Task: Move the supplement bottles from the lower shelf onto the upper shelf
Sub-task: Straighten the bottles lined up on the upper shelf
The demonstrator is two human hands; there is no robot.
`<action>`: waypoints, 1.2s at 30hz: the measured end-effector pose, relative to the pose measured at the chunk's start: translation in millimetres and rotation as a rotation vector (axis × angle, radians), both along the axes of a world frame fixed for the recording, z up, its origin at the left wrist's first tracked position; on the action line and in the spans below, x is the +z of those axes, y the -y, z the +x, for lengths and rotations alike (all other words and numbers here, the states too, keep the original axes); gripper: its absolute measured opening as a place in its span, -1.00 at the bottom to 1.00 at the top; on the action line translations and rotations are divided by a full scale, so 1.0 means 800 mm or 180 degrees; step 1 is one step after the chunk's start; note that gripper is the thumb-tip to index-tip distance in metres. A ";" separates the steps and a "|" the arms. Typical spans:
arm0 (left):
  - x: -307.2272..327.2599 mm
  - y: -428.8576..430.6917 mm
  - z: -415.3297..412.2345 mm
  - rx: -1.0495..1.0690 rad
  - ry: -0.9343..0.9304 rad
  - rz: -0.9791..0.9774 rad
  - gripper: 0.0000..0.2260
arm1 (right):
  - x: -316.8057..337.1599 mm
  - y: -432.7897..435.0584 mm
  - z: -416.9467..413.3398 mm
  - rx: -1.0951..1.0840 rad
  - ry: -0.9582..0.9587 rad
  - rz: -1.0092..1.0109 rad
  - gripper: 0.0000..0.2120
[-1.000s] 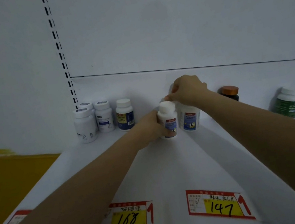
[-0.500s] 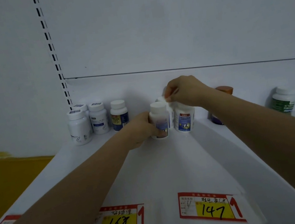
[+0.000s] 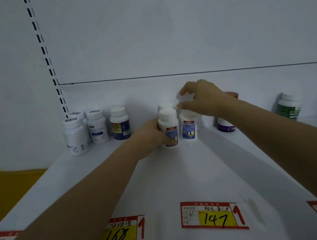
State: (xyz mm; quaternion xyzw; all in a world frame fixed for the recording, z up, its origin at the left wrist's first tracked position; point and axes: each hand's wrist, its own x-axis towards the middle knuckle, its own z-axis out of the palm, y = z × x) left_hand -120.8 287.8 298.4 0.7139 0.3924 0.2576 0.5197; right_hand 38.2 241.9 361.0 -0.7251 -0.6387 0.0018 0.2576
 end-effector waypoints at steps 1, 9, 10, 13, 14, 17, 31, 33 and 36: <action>0.000 0.000 0.000 -0.0005 -0.0004 0.0012 -0.55 | -0.001 0.005 0.003 -0.0068 0.0124 -0.0230 -0.57; 0.005 0.004 0.003 -0.0158 -0.0126 0.0033 -0.56 | -0.013 0.006 -0.001 -0.0055 -0.0132 -0.0376 -0.52; 0.006 0.005 0.003 -0.0182 -0.0138 0.0022 -0.57 | -0.014 0.005 -0.001 -0.0066 -0.0165 -0.0369 -0.52; 0.010 0.009 0.006 -0.0263 -0.0170 -0.0013 -0.57 | -0.020 0.003 0.002 -0.0101 -0.0184 -0.0363 -0.53; 0.010 0.011 0.007 -0.0273 -0.0178 -0.0013 -0.58 | -0.021 0.002 0.002 -0.0104 -0.0145 -0.0352 -0.54; 0.010 0.013 0.007 -0.0259 -0.0190 -0.0006 -0.57 | -0.028 0.000 0.003 -0.0132 -0.0088 -0.0331 -0.52; 0.023 0.040 -0.007 0.0067 -0.1057 0.0838 -0.62 | -0.032 0.056 -0.019 -0.0590 0.0481 -0.0513 -0.48; 0.028 0.051 -0.009 0.0020 -0.1506 0.1090 -0.59 | -0.029 0.076 -0.022 -0.0591 0.0631 -0.0753 -0.49; 0.033 0.069 -0.012 -0.0029 -0.1986 0.1427 -0.58 | -0.021 0.107 -0.025 -0.0552 0.0743 -0.1020 -0.49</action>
